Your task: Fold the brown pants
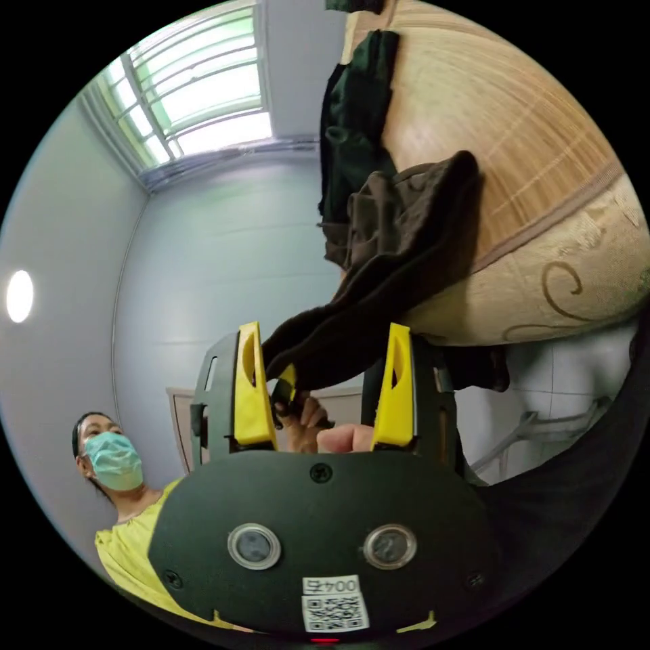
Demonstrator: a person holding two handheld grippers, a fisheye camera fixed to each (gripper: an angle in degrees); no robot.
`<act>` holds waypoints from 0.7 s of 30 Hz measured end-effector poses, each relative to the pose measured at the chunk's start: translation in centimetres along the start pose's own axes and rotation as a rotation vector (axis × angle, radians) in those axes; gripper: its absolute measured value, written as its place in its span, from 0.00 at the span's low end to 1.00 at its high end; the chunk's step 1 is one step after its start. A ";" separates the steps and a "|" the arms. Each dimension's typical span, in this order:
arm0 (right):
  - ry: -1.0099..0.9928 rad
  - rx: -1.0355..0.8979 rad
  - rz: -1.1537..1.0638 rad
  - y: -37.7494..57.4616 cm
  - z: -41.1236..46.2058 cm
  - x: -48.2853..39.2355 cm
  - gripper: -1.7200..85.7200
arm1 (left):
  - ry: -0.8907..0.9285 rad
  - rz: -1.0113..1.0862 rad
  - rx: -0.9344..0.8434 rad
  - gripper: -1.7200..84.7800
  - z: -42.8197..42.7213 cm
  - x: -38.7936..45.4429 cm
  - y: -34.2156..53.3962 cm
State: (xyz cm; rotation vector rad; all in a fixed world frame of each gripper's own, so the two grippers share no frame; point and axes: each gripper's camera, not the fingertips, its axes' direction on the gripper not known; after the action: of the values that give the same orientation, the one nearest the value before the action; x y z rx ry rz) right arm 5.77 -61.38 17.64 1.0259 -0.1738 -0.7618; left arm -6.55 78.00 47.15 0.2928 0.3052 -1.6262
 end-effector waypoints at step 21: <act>0.024 0.088 -0.009 -17.3 14.6 -7.7 0.09 | 0.058 -0.042 0.172 0.02 -16.4 -5.1 1.1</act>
State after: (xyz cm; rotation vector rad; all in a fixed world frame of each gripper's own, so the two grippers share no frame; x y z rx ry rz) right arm -15.17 -71.76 12.72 1.1196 -0.1834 -0.7555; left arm -4.98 88.72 33.77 0.4681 0.2168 -1.6904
